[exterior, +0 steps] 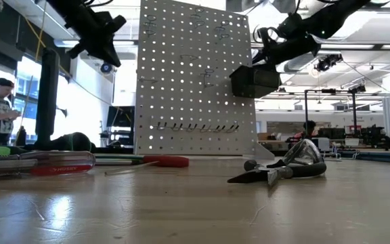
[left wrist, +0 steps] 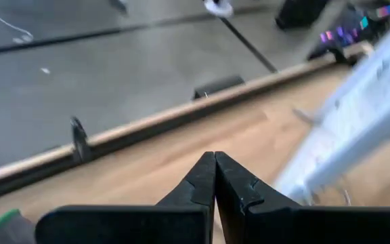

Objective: Hang tools onto peg board
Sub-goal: Adjust the peg board

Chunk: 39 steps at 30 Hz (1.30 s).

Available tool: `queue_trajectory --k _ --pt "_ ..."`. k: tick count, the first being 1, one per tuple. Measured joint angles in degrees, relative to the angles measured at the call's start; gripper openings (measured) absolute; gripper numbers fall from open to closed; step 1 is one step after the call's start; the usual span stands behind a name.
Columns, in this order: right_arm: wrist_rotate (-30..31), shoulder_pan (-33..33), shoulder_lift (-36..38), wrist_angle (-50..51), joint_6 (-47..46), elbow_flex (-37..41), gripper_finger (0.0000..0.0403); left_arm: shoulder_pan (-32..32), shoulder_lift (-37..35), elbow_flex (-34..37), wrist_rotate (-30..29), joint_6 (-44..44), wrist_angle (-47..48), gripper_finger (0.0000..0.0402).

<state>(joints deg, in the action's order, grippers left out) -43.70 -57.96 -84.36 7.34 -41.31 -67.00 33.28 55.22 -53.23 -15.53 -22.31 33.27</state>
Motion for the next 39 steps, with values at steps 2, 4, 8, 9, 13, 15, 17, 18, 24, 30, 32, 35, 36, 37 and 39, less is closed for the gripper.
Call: queue_trajectory --k 2,4,8,9,13,15,17,18,24,30,32,35,36,37,39 --pt "0.1 0.6 0.8 1.8 1.3 0.0 0.0 0.0 0.0 0.0 2.4 0.4 0.9 0.0" --pt "0.0 1.2 1.6 3.9 2.2 0.0 0.0 0.0 0.0 0.0 4.8 0.5 1.4 0.0" --pt "-0.1 3.0 3.4 8.5 4.9 0.0 0.0 0.0 0.0 0.0 9.0 1.5 1.3 0.0" --pt "0.0 3.5 4.0 9.6 5.5 0.0 0.0 0.0 0.0 0.0 9.3 1.5 1.3 0.0" --pt "0.8 5.8 6.1 13.6 7.7 0.0 0.0 -0.1 0.0 0.0 10.1 1.5 1.3 0.0" --pt "1.7 7.0 7.1 15.3 8.4 0.0 0.0 -0.4 0.0 0.0 11.1 1.5 1.1 0.0" --pt "2.9 8.2 8.1 16.9 9.0 0.0 0.0 -1.1 0.0 0.0 11.4 2.0 0.6 0.0" --pt "3.6 8.8 8.5 17.5 9.5 0.0 0.0 -1.5 0.0 0.0 11.5 2.5 0.0 0.0" --pt "4.7 12.1 10.6 20.8 10.3 0.0 0.0 -3.6 0.0 0.1 8.6 5.3 -3.9 0.0" --pt "6.6 15.3 11.4 22.7 10.3 0.0 0.0 -4.2 0.0 0.1 -1.0 7.9 -2.4 0.0" --pt "6.8 16.1 11.4 22.8 10.4 0.0 0.0 -4.2 0.0 0.1 -4.3 7.8 -2.2 0.0" --pt "7.7 17.1 11.4 22.8 10.3 0.0 0.0 -3.5 0.3 0.1 -5.9 9.3 -5.6 0.0" --pt "8.0 17.3 11.4 22.9 10.3 0.0 0.0 -3.1 0.5 0.1 -4.8 9.8 -7.7 0.0" --pt "8.3 17.3 11.4 22.9 10.3 0.0 0.0 -2.6 0.8 0.1 -2.5 10.4 -9.4 0.0" --pt "8.4 17.3 11.4 22.9 10.1 0.0 0.0 -1.6 1.7 0.0 3.7 11.6 -12.5 0.0"
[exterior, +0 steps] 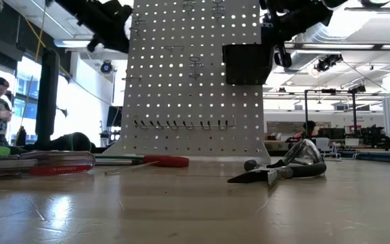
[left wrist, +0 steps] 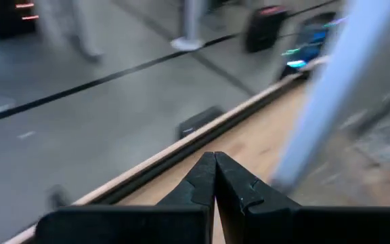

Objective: Hang tools onto peg board
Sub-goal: Adjust the peg board

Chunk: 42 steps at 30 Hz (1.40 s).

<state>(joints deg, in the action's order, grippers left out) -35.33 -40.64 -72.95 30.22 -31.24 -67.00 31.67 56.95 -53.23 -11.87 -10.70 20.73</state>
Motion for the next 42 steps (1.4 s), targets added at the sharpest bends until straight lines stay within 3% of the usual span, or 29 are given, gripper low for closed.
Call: queue_trajectory --k 11,15,35,42 --pt "0.8 -0.2 1.6 1.8 0.6 0.0 0.0 1.1 1.3 -0.1 15.1 -2.5 2.3 0.0" --pt "2.3 -0.1 3.1 4.3 0.1 0.0 0.0 -0.4 -0.4 0.1 17.3 -4.7 3.9 0.0" --pt "11.4 12.8 5.5 9.8 -3.0 0.0 0.0 -9.2 -1.4 0.1 15.0 -12.1 9.4 0.0" --pt "14.3 13.8 5.5 9.3 -6.4 0.0 0.0 -11.3 -1.4 0.1 10.1 -12.8 12.0 0.0"
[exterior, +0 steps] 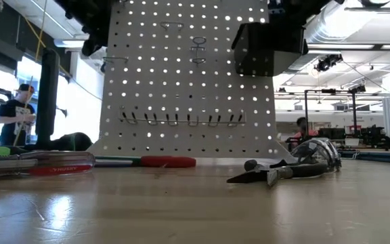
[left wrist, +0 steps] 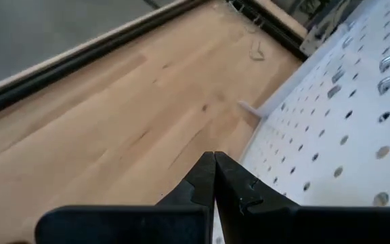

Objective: Hang tools onto peg board
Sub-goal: Adjust the peg board

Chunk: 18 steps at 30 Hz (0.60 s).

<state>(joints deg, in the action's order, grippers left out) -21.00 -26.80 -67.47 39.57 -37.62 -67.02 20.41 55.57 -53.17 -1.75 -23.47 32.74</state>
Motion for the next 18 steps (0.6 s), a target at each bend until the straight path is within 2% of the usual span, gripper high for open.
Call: queue_trajectory --k 4,18 --pt "4.2 -0.1 1.4 -1.2 -1.6 0.0 0.0 0.6 -0.5 0.0 -3.1 3.1 -1.2 0.0" --pt "9.2 -0.2 8.3 -1.3 -1.1 0.0 0.0 3.2 -5.0 -0.1 -6.2 6.1 2.3 0.0005"
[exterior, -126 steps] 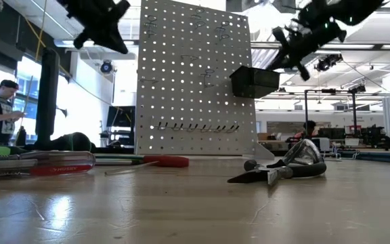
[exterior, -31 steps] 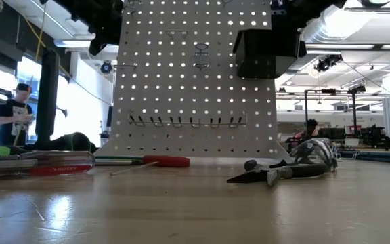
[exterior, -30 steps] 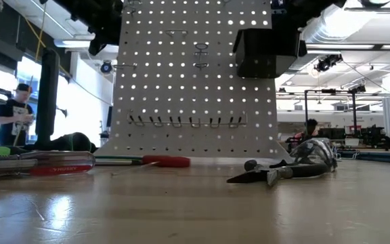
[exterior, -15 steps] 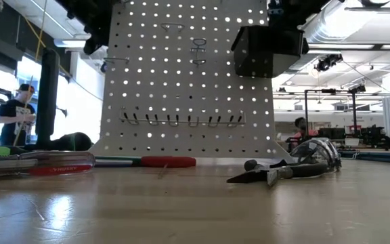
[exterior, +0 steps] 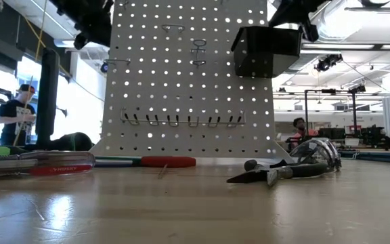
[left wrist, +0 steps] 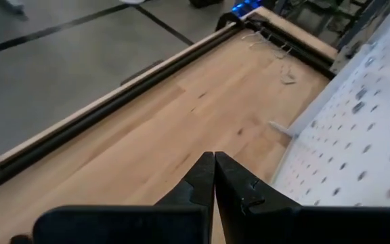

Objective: Hang tools onto peg board
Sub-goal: Adjust the peg board

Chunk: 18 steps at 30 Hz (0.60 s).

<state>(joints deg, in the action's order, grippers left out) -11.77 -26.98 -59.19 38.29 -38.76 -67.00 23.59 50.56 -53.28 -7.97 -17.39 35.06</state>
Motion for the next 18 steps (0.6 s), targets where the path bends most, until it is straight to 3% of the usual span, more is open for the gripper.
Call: queue_trajectory --k 7,14,18 --pt "1.4 0.0 1.0 0.1 0.2 0.0 0.0 1.1 -3.0 0.0 -6.0 1.2 2.3 0.0005" --pt "3.3 0.0 1.6 0.0 2.7 0.0 0.0 2.0 -7.4 -1.2 -6.7 2.1 2.4 0.0005" --pt "7.4 0.0 2.7 0.1 4.3 0.0 0.0 2.0 -9.5 -2.3 -7.8 2.1 2.6 0.0006"
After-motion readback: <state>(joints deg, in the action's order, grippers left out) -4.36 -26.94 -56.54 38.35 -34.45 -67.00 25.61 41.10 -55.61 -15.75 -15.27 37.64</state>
